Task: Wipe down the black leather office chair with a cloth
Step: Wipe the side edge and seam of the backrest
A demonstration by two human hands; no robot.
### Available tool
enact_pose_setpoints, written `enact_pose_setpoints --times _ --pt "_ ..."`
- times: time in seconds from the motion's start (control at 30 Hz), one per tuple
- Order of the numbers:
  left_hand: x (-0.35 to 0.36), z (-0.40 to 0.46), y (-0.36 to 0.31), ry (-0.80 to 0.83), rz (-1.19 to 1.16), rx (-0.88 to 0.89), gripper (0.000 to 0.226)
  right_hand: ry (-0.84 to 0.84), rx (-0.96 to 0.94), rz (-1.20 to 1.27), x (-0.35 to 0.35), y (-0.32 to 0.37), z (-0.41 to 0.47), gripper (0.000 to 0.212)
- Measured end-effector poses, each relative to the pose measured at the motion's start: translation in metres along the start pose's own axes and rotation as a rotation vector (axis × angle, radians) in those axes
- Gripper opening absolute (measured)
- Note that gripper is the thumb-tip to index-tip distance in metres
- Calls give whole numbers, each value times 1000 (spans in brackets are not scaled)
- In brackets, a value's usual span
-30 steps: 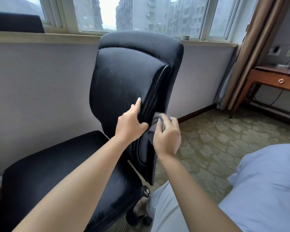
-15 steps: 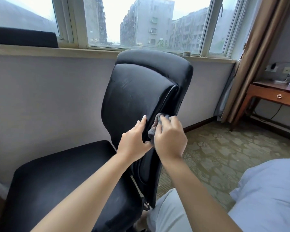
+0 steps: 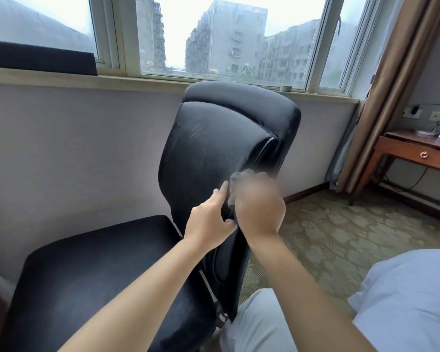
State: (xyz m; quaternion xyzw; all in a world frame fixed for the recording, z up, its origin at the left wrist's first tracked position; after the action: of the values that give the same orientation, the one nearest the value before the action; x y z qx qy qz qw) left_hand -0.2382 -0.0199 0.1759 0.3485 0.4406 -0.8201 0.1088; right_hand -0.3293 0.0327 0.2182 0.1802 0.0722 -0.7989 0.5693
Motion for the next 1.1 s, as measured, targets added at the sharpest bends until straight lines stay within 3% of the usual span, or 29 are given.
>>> enact_pose_setpoints --times 0.1,0.33,0.5,0.67,0.8,0.93,1.1 --pt "-3 -2 0 11 -11 -19 86 -46 -34 -114 -4 -8 21 6" --pt "-5 -4 -2 9 -24 -31 86 -99 -54 -261 -9 -17 65 19" --pt "-3 -3 4 -18 -39 3 83 -156 -39 -207 -5 -15 44 15" --pt "11 -14 22 -92 -135 18 77 -20 -125 -31 10 -13 -28 24" --pt "17 -17 33 -89 -202 31 78 41 -190 34 5 -16 -30 28" --pt "11 -14 33 -34 -196 16 81 -73 -18 80 -4 -29 1 15" --pt "12 -6 38 -11 -246 0 82 -26 43 59 6 -16 -8 19"
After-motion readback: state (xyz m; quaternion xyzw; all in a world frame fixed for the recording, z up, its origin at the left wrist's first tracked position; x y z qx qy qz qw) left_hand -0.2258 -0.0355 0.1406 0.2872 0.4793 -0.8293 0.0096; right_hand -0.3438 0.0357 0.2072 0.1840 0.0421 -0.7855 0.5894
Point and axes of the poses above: each hand's wrist, its own z-axis towards the middle knuckle, its own x-axis out of the palm, y = z × x, the point moved 3 cm from there along z, towards the middle knuckle, and after that the axes turned 5 degrees about -z, right-handed, at the moved point
